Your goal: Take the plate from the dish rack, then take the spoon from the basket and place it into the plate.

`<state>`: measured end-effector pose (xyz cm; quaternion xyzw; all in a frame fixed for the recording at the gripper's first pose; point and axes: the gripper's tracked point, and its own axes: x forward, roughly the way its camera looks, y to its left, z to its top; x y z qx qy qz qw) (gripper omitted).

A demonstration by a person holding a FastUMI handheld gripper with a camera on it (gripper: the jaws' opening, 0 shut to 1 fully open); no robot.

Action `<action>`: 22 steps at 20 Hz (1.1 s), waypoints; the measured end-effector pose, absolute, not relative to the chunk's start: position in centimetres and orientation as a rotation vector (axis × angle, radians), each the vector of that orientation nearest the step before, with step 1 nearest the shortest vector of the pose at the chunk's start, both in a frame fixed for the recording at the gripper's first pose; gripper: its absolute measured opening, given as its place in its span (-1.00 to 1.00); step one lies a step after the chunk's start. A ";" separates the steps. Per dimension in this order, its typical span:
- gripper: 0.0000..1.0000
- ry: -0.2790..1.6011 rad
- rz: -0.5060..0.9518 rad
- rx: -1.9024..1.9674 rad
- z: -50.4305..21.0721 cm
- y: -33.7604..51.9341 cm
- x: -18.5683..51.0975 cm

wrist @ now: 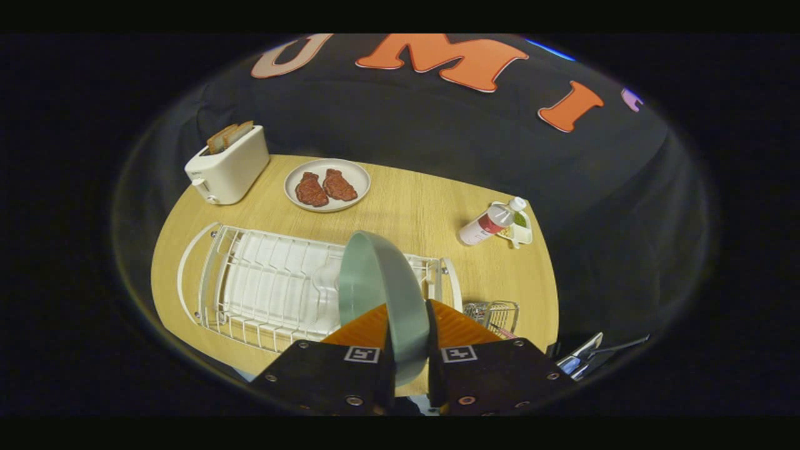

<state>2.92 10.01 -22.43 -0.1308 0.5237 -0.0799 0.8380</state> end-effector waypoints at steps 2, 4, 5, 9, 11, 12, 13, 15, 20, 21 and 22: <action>-0.57 1.095 -0.170 -0.265 -21.8 9.5 2.1; -0.57 1.094 -0.164 -0.230 -21.3 8.8 1.1; -0.57 1.099 -0.153 -0.201 -21.0 8.6 0.6; -0.57 1.121 -0.085 -0.100 -20.7 6.9 -2.1; -0.57 1.125 -0.056 -0.094 -20.6 5.3 -3.5; -0.57 1.130 -0.036 -0.076 -20.6 4.7 -4.1; -0.57 1.137 -0.013 -0.049 -20.8 4.3 -4.9; -0.57 1.147 0.032 0.012 -21.1 3.6 -6.2; -0.57 1.156 0.122 0.143 -22.8 1.2 -9.8; -0.57 1.159 0.137 0.170 -23.4 0.8 -10.6; -0.57 1.159 0.150 0.202 -23.8 0.5 -11.3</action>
